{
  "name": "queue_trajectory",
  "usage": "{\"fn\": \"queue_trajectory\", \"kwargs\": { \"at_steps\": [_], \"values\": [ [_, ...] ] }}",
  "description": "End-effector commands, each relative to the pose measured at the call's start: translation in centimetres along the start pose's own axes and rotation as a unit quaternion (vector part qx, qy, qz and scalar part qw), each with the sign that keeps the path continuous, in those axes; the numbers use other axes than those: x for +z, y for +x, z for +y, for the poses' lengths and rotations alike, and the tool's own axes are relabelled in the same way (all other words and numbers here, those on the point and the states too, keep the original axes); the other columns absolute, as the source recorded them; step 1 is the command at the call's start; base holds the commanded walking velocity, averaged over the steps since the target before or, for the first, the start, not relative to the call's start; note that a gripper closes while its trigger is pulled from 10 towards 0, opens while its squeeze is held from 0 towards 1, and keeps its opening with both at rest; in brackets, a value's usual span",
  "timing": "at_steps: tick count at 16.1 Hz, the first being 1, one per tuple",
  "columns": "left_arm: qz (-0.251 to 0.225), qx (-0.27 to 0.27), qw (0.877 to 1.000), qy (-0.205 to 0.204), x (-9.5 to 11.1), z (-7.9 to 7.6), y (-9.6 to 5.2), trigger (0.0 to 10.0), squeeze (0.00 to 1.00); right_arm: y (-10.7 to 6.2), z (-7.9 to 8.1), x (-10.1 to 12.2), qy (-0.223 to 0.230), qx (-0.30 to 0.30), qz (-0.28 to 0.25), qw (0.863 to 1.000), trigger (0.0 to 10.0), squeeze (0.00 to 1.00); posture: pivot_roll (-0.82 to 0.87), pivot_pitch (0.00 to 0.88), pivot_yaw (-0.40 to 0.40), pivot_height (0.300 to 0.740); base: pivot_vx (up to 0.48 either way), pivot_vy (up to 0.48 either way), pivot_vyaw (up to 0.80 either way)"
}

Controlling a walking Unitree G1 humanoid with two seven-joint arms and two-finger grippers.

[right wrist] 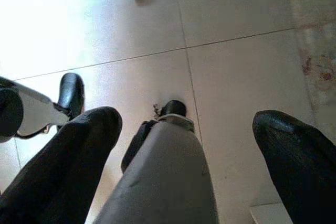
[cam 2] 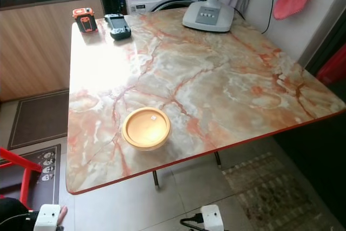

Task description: Restocking fridge

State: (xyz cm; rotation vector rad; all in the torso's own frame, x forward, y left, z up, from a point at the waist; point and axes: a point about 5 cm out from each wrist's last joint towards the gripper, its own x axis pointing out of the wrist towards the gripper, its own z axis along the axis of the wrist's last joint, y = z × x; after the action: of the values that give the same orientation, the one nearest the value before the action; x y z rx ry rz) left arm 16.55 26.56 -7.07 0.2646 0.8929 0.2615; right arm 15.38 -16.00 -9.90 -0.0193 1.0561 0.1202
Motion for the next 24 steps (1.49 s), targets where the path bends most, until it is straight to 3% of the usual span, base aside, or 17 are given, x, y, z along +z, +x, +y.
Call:
{"fn": "queue_trajectory", "kwargs": {
  "at_steps": [1, 6, 7, 10, 24],
  "values": [
    [0.006, 0.008, 1.000, 0.005, -0.4, 0.4, -0.1, 10.0, 0.00, 0.0, -0.2, -0.1, 0.014, -0.007, -0.002, 1.000, 10.0, 0.00, 0.08, 0.085, 0.008, 0.736, 0.000, 0.000, 0.00],
    [0.016, -0.004, 1.000, -0.009, -0.4, -0.5, 0.0, 10.0, 0.00, 0.1, 0.8, 0.0, 0.059, -0.019, -0.005, 0.998, 10.0, 0.00, 0.11, 0.049, -0.024, 0.736, 0.000, 0.000, 0.00],
    [0.029, -0.001, 0.999, -0.019, -0.9, -0.6, -0.1, 10.0, 0.00, -0.2, -1.5, -0.1, 0.060, -0.031, -0.004, 0.998, 10.0, 0.00, 0.12, 0.043, -0.031, 0.736, 0.000, 0.000, 0.00],
    [0.039, -0.006, 0.999, -0.024, -1.5, -1.0, -0.3, 10.0, 0.00, -0.3, -2.0, 0.1, 0.051, -0.035, -0.006, 0.998, 10.0, 0.00, 0.11, 0.033, -0.032, 0.736, 0.000, 0.000, 0.00],
    [0.041, -0.004, 0.998, -0.044, -1.4, -1.6, -0.3, 10.0, 0.00, -0.4, -1.8, -0.6, 0.038, -0.029, 0.002, 0.999, 10.0, 0.00, 0.10, 0.058, -0.030, 0.736, -0.035, 0.000, 0.00]
  ]
}}
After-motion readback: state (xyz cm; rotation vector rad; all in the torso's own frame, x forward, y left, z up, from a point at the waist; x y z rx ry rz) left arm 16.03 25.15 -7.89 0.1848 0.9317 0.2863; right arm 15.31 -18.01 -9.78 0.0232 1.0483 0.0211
